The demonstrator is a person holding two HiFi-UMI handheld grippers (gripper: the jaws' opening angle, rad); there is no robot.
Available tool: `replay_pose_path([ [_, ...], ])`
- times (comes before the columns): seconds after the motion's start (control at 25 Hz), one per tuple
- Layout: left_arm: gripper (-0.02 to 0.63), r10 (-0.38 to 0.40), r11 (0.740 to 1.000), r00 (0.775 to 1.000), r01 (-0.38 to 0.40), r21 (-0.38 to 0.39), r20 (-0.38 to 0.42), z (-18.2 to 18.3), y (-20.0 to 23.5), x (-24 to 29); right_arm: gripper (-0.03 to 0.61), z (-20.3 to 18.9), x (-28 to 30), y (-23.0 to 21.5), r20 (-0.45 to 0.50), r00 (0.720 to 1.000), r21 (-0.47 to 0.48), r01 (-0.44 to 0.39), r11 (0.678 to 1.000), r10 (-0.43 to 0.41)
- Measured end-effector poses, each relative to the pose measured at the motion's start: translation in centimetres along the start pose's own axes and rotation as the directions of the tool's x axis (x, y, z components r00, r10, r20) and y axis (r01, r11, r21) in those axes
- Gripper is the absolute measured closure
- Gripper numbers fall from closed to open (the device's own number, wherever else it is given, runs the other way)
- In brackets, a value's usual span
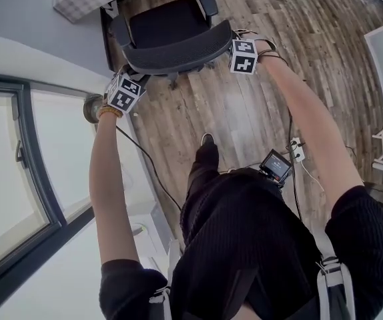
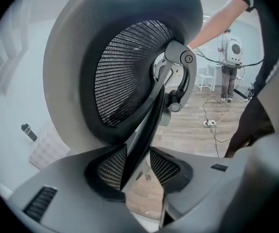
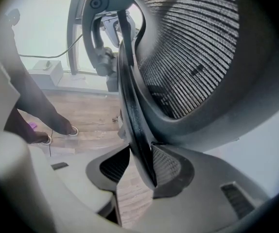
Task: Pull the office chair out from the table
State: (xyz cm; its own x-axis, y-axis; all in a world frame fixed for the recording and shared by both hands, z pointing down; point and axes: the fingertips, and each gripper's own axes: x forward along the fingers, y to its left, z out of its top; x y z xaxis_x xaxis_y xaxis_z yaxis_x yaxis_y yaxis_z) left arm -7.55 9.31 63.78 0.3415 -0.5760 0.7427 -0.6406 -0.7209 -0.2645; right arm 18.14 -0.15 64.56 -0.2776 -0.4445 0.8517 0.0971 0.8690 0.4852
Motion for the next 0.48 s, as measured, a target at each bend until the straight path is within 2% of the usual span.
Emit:
replay_pose_path([
  [0.28,0.456,0.027,1.0,0.999,-0.027,0.009,0.023,-0.1,-2.3,-1.2,0.436,-0.6,-0.8,1.5,-0.008,1.0,-0.017,0.028,0.999,-0.028],
  [0.48,0.456,0.024,1.0,0.999,-0.024,0.012,0.021,-0.2,-4.2,-2.0,0.434,-0.8,-2.2,3.4,0.009,1.0,-0.005,0.003,1.0,-0.003],
])
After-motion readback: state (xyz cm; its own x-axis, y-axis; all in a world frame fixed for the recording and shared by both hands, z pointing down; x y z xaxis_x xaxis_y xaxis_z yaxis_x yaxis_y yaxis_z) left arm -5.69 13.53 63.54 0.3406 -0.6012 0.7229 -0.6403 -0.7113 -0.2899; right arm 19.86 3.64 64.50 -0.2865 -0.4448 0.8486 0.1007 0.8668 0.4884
